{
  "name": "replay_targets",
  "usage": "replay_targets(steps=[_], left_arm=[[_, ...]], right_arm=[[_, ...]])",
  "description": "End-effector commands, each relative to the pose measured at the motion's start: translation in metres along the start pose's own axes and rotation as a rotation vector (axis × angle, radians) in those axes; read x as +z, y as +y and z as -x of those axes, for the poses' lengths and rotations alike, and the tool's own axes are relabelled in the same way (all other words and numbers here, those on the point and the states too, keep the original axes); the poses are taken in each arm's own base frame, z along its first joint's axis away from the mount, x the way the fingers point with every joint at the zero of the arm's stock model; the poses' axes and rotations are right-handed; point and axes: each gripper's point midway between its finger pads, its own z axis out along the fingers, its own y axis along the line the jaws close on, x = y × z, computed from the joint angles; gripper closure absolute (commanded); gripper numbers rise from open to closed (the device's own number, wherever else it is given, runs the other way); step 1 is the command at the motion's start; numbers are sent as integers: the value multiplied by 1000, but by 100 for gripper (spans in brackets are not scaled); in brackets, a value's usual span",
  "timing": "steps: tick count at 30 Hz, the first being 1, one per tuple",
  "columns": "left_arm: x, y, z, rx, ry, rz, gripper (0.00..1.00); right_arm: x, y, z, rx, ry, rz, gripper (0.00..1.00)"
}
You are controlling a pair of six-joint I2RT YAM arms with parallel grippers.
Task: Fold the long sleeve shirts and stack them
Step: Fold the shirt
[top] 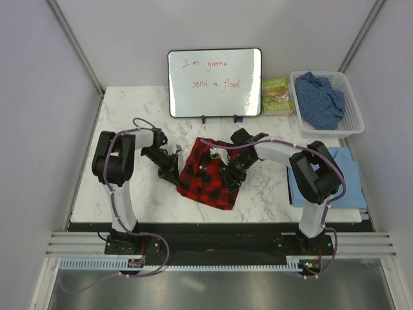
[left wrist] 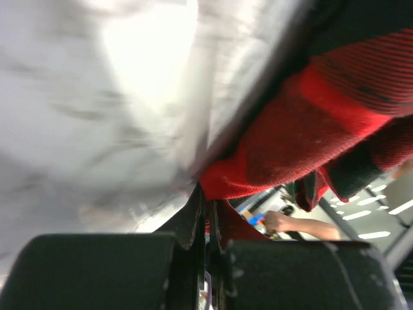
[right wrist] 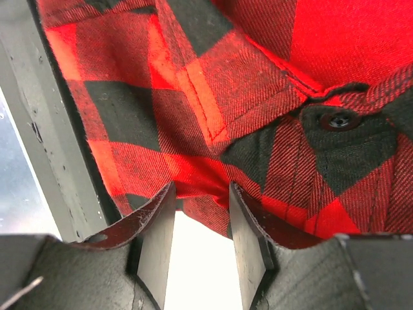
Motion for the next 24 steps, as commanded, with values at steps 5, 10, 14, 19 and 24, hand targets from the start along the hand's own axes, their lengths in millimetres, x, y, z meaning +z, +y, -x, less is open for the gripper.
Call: replay_targets(steps=[5, 10, 14, 19, 24], left_arm=[[6, 3, 5, 259, 106, 154, 98], [-4, 5, 18, 373, 81, 257, 98], [-9, 11, 25, 427, 93, 296, 98], [-12, 23, 34, 463, 110, 332, 98], [-18, 26, 38, 477, 106, 336, 98]], right_arm=[[4, 42, 33, -12, -97, 133, 48], [-46, 55, 82, -70, -263, 122, 36], [-63, -27, 82, -72, -217, -102, 37], [-55, -98, 72, -59, -125, -247, 40], [-42, -110, 50, -2, -46, -230, 43]])
